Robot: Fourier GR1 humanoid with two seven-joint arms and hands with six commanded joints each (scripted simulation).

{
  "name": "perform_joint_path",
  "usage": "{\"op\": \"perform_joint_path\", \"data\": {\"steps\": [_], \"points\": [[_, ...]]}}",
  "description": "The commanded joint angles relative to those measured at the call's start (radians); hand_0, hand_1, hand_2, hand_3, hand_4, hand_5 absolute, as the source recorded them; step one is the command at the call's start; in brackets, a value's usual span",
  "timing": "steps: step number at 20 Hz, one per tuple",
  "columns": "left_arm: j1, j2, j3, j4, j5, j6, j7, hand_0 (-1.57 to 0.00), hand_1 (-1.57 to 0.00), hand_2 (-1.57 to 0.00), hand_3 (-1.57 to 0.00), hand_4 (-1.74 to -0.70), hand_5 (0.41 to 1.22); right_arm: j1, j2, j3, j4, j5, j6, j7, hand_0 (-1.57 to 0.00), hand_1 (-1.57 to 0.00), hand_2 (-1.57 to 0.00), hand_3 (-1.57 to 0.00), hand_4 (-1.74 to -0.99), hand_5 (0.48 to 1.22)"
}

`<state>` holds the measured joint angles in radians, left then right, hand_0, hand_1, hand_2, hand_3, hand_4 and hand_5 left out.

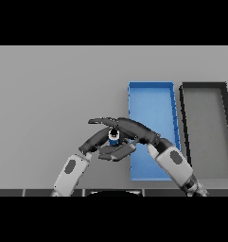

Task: Pick up the blue pipe and place it into the blue bin.

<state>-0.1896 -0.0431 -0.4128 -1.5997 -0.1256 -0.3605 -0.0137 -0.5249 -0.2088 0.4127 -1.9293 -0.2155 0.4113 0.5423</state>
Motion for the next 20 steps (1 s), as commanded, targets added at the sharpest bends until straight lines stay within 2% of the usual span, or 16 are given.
{"op": "perform_joint_path", "data": {"steps": [1,4,5,6,7,8,10,11,13,15,17,20], "points": [[-0.003,-0.016,0.003,0.005,0.007,-0.001,0.002,-1.57,-1.57,-1.57,-1.57,-1.52,1.221,-0.01,0.002,-0.002,0.013,-0.004,0.009,-0.007,-0.32,-0.36,-0.38,-0.24,-1.278,0.485],[0.007,-0.006,-0.002,-0.016,-0.016,-0.006,0.048,-1.57,-1.57,-1.57,-1.57,-1.62,1.221,-0.028,0.028,0.009,0.039,0.008,0.009,-0.031,-0.88,-0.88,-0.91,-0.76,-1.467,0.518],[0.004,-0.013,0.005,-0.006,-0.023,0.003,0.043,-1.57,-1.57,-1.57,-1.57,-1.64,1.221,-0.024,0.039,0.015,0.039,-0.001,0.004,-0.023,-1.01,-1.02,-1.04,-0.87,-1.514,0.55],[-0.004,-0.023,0.014,-0.004,-0.013,-0.003,0.05,-1.57,-1.57,-1.57,-1.51,-1.66,1.221,-0.028,0.045,0.012,0.053,-0.012,0.001,-0.037,-1.13,-1.13,-1.15,-0.95,-1.551,0.596],[0.009,-0.033,0.018,0.007,0.007,-0.017,0.022,-1.57,-1.57,-1.57,-1.52,-1.68,1.221,-0.023,0.054,0.015,0.053,-0.024,-0.008,-0.02,-1.22,-1.22,-1.23,-1.02,-1.581,0.65],[0.023,-0.041,0.017,0.001,0.022,-0.029,0.005,-1.57,-1.57,-1.57,-1.53,-1.69,1.221,-0.01,0.067,0.029,0.053,-0.028,-0.017,-0.037,-1.29,-1.29,-1.3,-1.1,-1.606,0.765],[0.017,-0.048,0.024,-0.009,0.029,-0.037,0.001,-1.57,-1.57,-1.57,-1.49,-1.71,1.221,-0.006,0.049,0.037,0.05,-0.028,-0.018,-0.066,-1.39,-1.39,-1.4,-1.25,-1.648,0.929],[0.022,-0.048,0.027,-0.011,0.034,-0.043,-0.005,-1.57,-1.57,-1.57,-1.46,-1.71,1.221,-0.006,0.048,0.048,0.04,-0.023,-0.025,-0.057,-1.43,-1.43,-1.43,-1.3,-1.665,0.987],[0.017,-0.051,0.038,-0.014,0.032,-0.041,0.001,-1.57,-1.57,-1.57,-1.44,-1.72,1.221,-0.015,0.041,0.055,0.044,-0.012,-0.033,-0.075,-1.48,-1.48,-1.48,-1.4,-1.692,1.071],[0.023,-0.051,0.033,-0.013,0.029,-0.042,-0.031,-1.57,-1.57,-1.57,-1.43,-1.73,1.221,-0.013,0.048,0.072,0.037,-0.004,-0.045,-0.073,-1.51,-1.51,-1.51,-1.46,-1.71,1.125],[0.021,-0.046,0.031,-0.022,0.021,-0.027,-0.027,-1.57,-1.57,-1.57,-1.43,-1.73,1.221,-0.014,0.059,0.064,0.041,-0.015,-0.058,-0.072,-1.53,-1.53,-1.53,-1.5,-1.721,1.16],[0.017,-0.029,0.031,-0.022,-0.018,0.003,-0.056,-1.57,-1.57,-1.57,-1.45,-1.72,1.221,0.003,0.066,0.066,0.039,0.02,-0.079,-0.108,-1.55,-1.55,-1.55,-1.54,-1.731,1.19]]}}
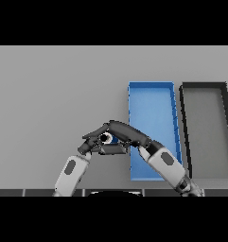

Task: Pick up the blue pipe and place it into the blue bin.

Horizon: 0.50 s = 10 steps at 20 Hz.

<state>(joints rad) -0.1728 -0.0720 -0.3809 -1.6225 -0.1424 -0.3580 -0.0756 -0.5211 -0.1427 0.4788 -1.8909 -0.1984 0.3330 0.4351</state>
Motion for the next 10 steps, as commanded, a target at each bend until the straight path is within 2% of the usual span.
{"op": "perform_joint_path", "data": {"steps": [1,2,3,5,7,9,10], "points": [[0.004,0.009,-0.003,-0.007,-0.026,0.005,0.003,-1.46,-1.34,-1.29,-1.17,-1.6,1.221,0.006,-0.008,-0.001,-0.005,0.01,-0.003,-0.017,-1.56,-1.56,-1.56,-1.54,-1.733,1.196],[0.004,0.018,-0.002,-0.006,-0.023,-0.022,0.0,-1.17,-1.07,-1.03,-0.93,-1.47,1.221,-0.005,-0.001,0.003,-0.005,0.018,-0.015,0.009,-1.56,-1.56,-1.56,-1.55,-1.734,1.201],[-0.013,0.025,0.005,0.002,-0.015,-0.058,0.01,-0.94,-0.86,-0.83,-0.75,-1.37,1.221,-0.001,0.003,0.008,-0.003,0.027,-0.021,-0.012,-1.56,-1.56,-1.56,-1.55,-1.736,1.205],[-0.016,0.03,0.003,0.01,-0.045,-0.096,0.003,-0.6,-0.55,-0.53,-0.48,-1.21,1.221,0.005,0.008,0.019,-0.022,0.025,-0.036,0.027,-1.56,-1.56,-1.56,-1.56,-1.738,1.211],[-0.006,0.025,0.007,0.008,-0.073,-0.11,0.029,-0.38,-0.35,-0.34,-0.3,-1.08,1.029,0.009,0.009,0.026,-0.026,0.033,-0.041,0.049,-1.57,-1.57,-1.57,-1.56,-1.739,1.214],[0.001,0.018,0.018,0.001,-0.067,-0.101,0.099,-0.24,-0.22,-0.22,-0.19,-1.02,0.848,-0.002,0.0,0.016,-0.023,0.041,-0.039,0.016,-1.57,-1.57,-1.57,-1.57,-1.74,1.217],[0.005,0.014,0.021,-0.008,-0.061,-0.098,0.112,-0.2,-0.18,-0.17,-0.16,-1.0,0.77,0.005,-0.003,0.022,-0.028,0.046,-0.041,0.011,-1.57,-1.57,-1.57,-1.57,-1.74,1.218]]}}
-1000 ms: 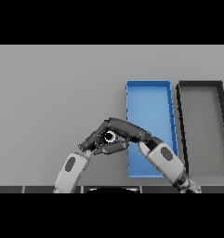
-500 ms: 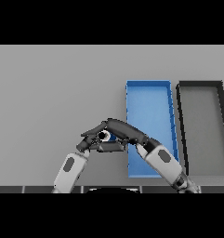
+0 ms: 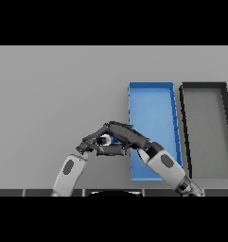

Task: Pick up the blue pipe and place it into the blue bin.

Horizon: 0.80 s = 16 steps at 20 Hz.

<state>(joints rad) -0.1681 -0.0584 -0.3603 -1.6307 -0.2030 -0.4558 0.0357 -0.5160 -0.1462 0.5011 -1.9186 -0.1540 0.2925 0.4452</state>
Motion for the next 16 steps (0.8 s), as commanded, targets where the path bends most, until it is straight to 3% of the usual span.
{"op": "perform_joint_path", "data": {"steps": [1,2,4,6,8,13,16], "points": [[0.006,-0.009,-0.005,0.009,-0.006,0.006,0.012,-0.16,-0.14,-0.14,-0.12,-0.98,0.704,0.008,-0.006,-0.005,0.001,0.0,0.0,-0.019,-1.57,-1.57,-1.57,-1.57,-1.74,1.218],[-0.004,-0.016,0.003,0.022,0.0,0.006,0.048,-0.12,-0.11,-0.11,-0.1,-0.97,0.647,-0.001,-0.007,-0.008,0.003,0.0,-0.002,-0.019,-1.57,-1.57,-1.57,-1.57,-1.74,1.219],[0.005,-0.017,0.002,0.02,0.0,0.009,0.042,-0.08,-0.07,-0.07,-0.06,-0.97,0.567,0.007,-0.003,-0.004,-0.007,-0.03,-0.006,-0.013,-1.57,-1.57,-1.57,-1.57,-1.741,1.22],[0.016,-0.004,-0.002,0.009,-0.015,0.013,0.034,-0.05,-0.05,-0.04,-0.04,-0.95,0.513,-0.001,0.006,-0.012,-0.002,-0.045,-0.018,-0.013,-1.57,-1.57,-1.57,-1.57,-1.741,1.22],[0.011,-0.001,0.004,0.014,-0.018,0.016,0.046,-0.03,-0.03,-0.03,-0.03,-0.93,0.484,-0.007,0.023,-0.034,-0.009,-0.127,-0.032,0.012,-1.57,-1.57,-1.57,-1.57,-1.741,1.22],[0.024,-0.003,-0.006,0.02,-0.026,0.015,0.055,-0.01,-0.01,-0.01,-0.01,-0.91,0.456,-0.178,0.024,-0.153,-0.024,-0.321,-0.125,0.137,-1.57,-1.57,-1.57,-1.57,-1.741,1.221],[0.017,-0.009,-0.012,0.014,-0.021,0.006,0.071,0.0,0.0,0.0,0.0,-0.91,0.441,-0.329,-0.018,-0.238,0.008,-0.447,-0.152,0.16,-1.57,-1.57,-1.57,-1.57,-1.741,1.221]]}}
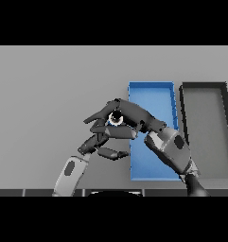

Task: Pick up the blue pipe and place it into the blue bin.

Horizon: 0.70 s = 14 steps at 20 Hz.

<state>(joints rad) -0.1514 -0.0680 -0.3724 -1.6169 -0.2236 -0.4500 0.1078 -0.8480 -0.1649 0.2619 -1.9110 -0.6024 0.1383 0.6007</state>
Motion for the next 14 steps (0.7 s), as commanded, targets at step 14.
{"op": "perform_joint_path", "data": {"steps": [14], "points": [[-0.011,0.025,0.013,-0.006,-0.014,0.007,-0.008,0.0,0.0,0.0,0.0,-0.87,0.415,-0.043,-0.297,-0.289,0.282,0.099,-0.083,-0.018,-1.57,-1.57,-1.57,-1.57,-1.741,1.221]]}}
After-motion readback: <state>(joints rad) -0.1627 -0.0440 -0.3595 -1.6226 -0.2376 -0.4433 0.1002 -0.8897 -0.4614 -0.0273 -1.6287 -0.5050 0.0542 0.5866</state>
